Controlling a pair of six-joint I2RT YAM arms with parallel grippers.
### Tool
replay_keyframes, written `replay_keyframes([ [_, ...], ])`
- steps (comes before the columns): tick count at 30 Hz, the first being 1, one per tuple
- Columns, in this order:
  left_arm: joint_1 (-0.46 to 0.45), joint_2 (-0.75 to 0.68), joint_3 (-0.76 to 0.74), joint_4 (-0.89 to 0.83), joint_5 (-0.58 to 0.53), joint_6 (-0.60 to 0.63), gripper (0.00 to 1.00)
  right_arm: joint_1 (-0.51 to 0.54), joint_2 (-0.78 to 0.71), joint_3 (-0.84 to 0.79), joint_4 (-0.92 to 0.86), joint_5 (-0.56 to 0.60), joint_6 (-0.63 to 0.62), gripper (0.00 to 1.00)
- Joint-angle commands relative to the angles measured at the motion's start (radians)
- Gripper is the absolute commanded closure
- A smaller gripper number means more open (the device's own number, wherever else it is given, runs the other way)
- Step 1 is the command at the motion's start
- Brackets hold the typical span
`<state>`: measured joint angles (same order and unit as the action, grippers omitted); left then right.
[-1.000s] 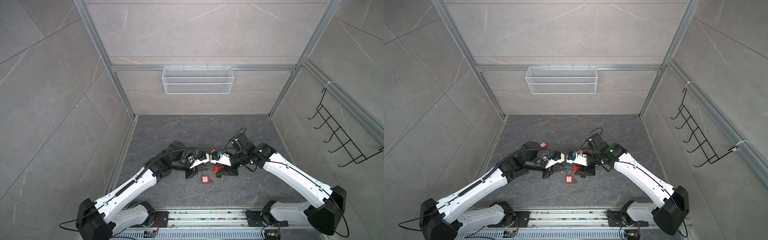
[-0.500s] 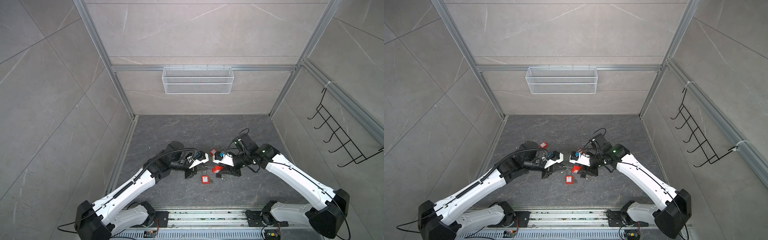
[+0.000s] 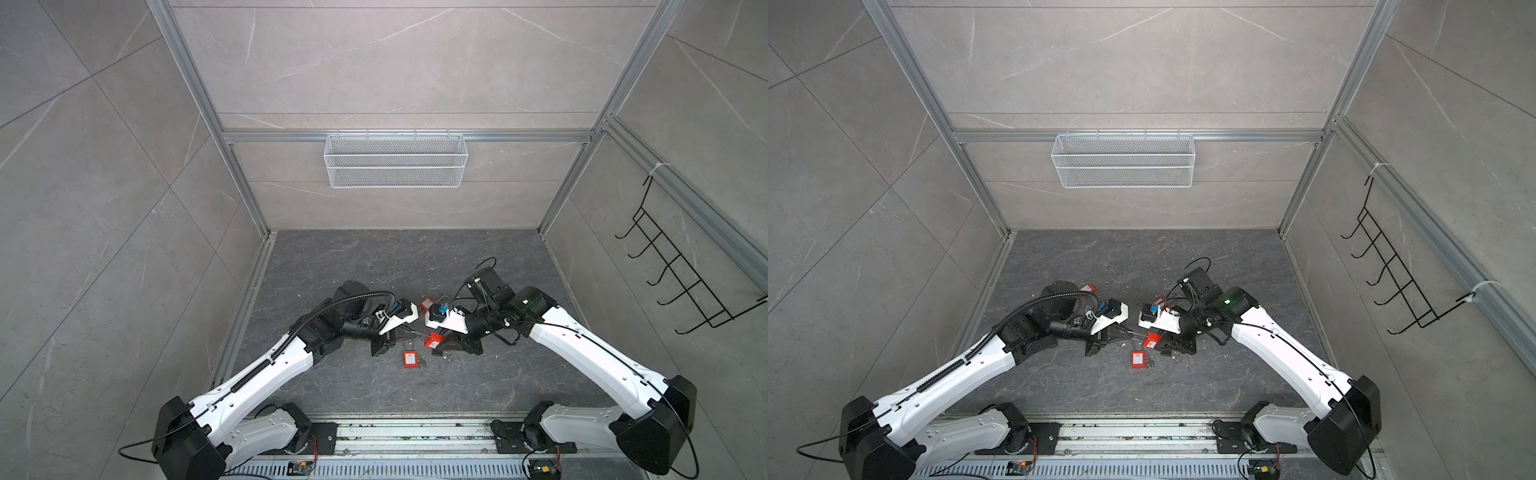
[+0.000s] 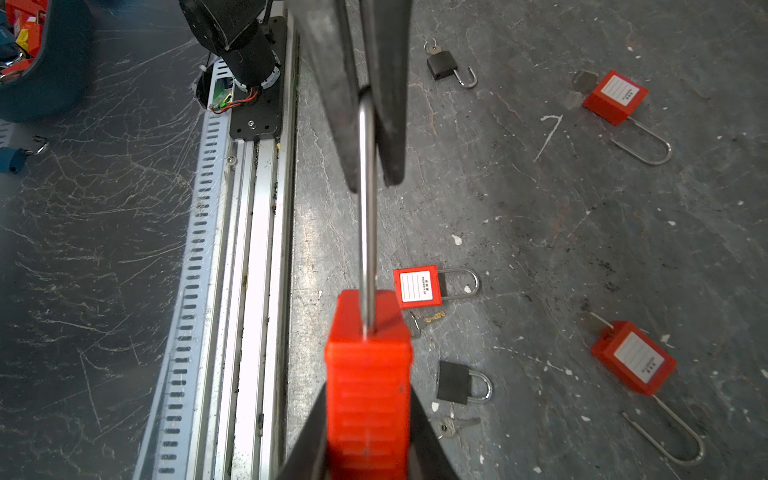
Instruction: Lock with the key
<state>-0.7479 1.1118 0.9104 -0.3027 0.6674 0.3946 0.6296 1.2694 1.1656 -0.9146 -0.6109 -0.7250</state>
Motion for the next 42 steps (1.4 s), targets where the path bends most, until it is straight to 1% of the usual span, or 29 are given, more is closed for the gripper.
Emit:
replay_keyframes([
  [1, -0.012, 0.022, 0.004, 0.068, 0.089, -0.058, 1.00, -0.002, -0.021, -0.006, 0.156, -0.002, 0.078, 0.83],
  [3, -0.012, 0.032, 0.003, 0.064, 0.096, -0.064, 1.00, -0.002, -0.032, -0.023, 0.201, 0.009, 0.098, 0.83],
  [5, -0.014, 0.035, -0.006, 0.078, 0.092, -0.065, 1.00, -0.001, -0.045, -0.042, 0.250, -0.008, 0.128, 0.84],
  [8, -0.021, 0.033, -0.015, 0.103, 0.054, -0.054, 1.00, -0.001, -0.054, -0.053, 0.288, -0.100, 0.152, 0.84],
  [12, -0.043, 0.031, -0.021, 0.111, 0.017, -0.021, 1.00, -0.001, -0.031, -0.035, 0.273, -0.199, 0.158, 0.84],
  [15, -0.050, 0.037, -0.032, 0.131, 0.015, -0.023, 1.00, -0.001, -0.009, -0.018, 0.269, -0.207, 0.155, 0.84],
  [21, -0.050, 0.037, -0.072, 0.221, 0.018, -0.075, 1.00, -0.001, 0.015, 0.010, 0.274, -0.193, 0.147, 0.86],
  [26, -0.050, 0.056, -0.096, 0.280, 0.034, -0.102, 1.00, -0.001, 0.037, 0.032, 0.292, -0.186, 0.165, 0.84],
  [28, -0.046, 0.047, -0.094, 0.285, 0.019, -0.101, 1.00, -0.002, 0.041, 0.037, 0.274, -0.161, 0.159, 0.82],
  [30, -0.015, 0.029, -0.094, 0.283, 0.015, -0.112, 1.00, -0.002, 0.035, 0.041, 0.243, -0.122, 0.149, 0.78],
  [33, 0.069, 0.003, -0.098, 0.309, 0.088, -0.148, 1.00, -0.002, -0.004, 0.045, 0.204, -0.059, 0.145, 0.67],
  [35, 0.106, -0.011, -0.092, 0.314, 0.119, -0.149, 1.00, -0.002, -0.034, 0.042, 0.170, -0.004, 0.132, 0.62],
  [39, 0.136, -0.023, -0.047, 0.237, 0.139, -0.102, 1.00, -0.002, -0.090, 0.088, 0.080, 0.078, 0.116, 0.49],
  [42, 0.154, -0.032, -0.031, 0.225, 0.151, -0.092, 1.00, -0.002, -0.112, 0.112, 0.014, 0.144, 0.092, 0.44],
])
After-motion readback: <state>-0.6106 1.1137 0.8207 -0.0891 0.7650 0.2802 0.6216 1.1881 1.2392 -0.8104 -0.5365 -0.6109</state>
